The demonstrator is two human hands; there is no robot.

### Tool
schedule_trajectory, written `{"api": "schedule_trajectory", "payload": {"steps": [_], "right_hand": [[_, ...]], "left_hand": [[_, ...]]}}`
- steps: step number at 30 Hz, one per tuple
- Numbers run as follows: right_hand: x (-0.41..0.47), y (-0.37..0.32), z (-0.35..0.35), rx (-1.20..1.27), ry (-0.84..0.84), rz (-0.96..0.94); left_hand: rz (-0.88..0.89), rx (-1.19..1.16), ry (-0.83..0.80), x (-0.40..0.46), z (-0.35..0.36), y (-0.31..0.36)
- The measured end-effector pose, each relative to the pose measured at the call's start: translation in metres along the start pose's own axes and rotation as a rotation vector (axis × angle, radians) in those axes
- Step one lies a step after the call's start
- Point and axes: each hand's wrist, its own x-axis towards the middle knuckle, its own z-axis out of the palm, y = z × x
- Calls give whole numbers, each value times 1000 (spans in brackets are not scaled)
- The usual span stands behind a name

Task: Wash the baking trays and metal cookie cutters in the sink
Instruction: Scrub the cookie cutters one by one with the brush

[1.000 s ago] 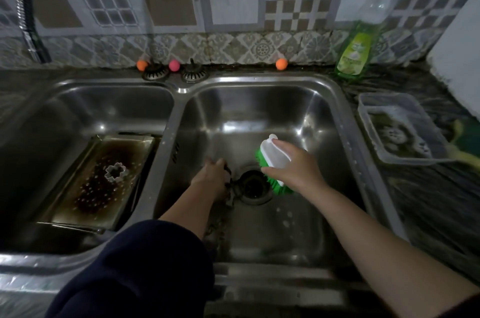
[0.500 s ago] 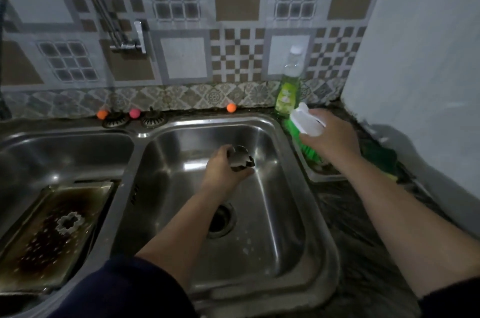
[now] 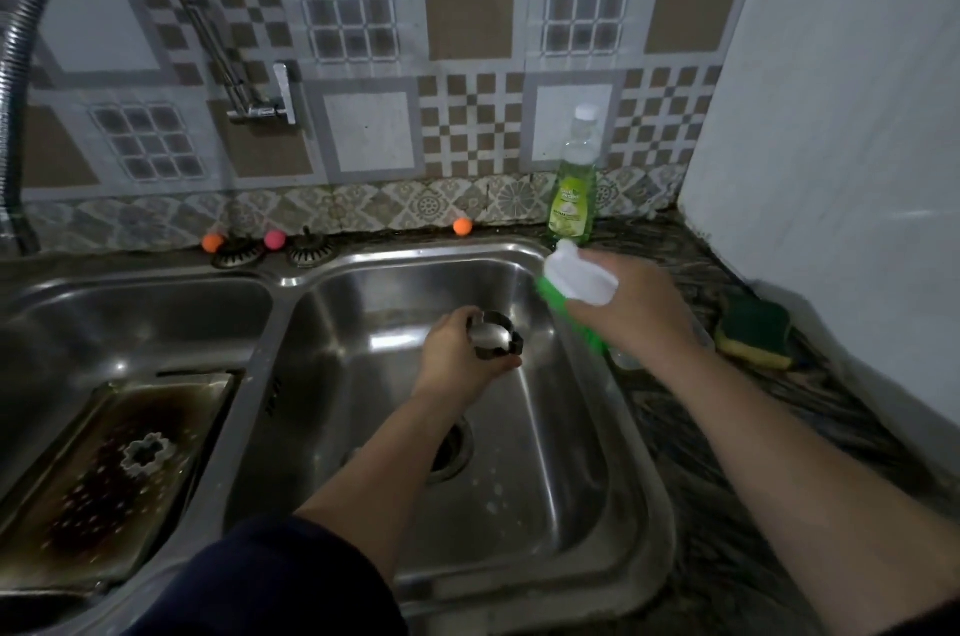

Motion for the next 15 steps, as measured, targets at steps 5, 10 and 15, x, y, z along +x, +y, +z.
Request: {"api": "schedule_trajectory", "payload": {"steps": [5,10,15], "right_hand": [[-29,-31,37,-15,-95,-203],[-28,-35,43,-78,-176,-195],[-21,-41,49,-12,-140,-182]], "left_hand": [[68,147,-43,-5,-6,9],[13,249,25,-9,-20,-2],[91,281,75,-9,-21,-5]]}}
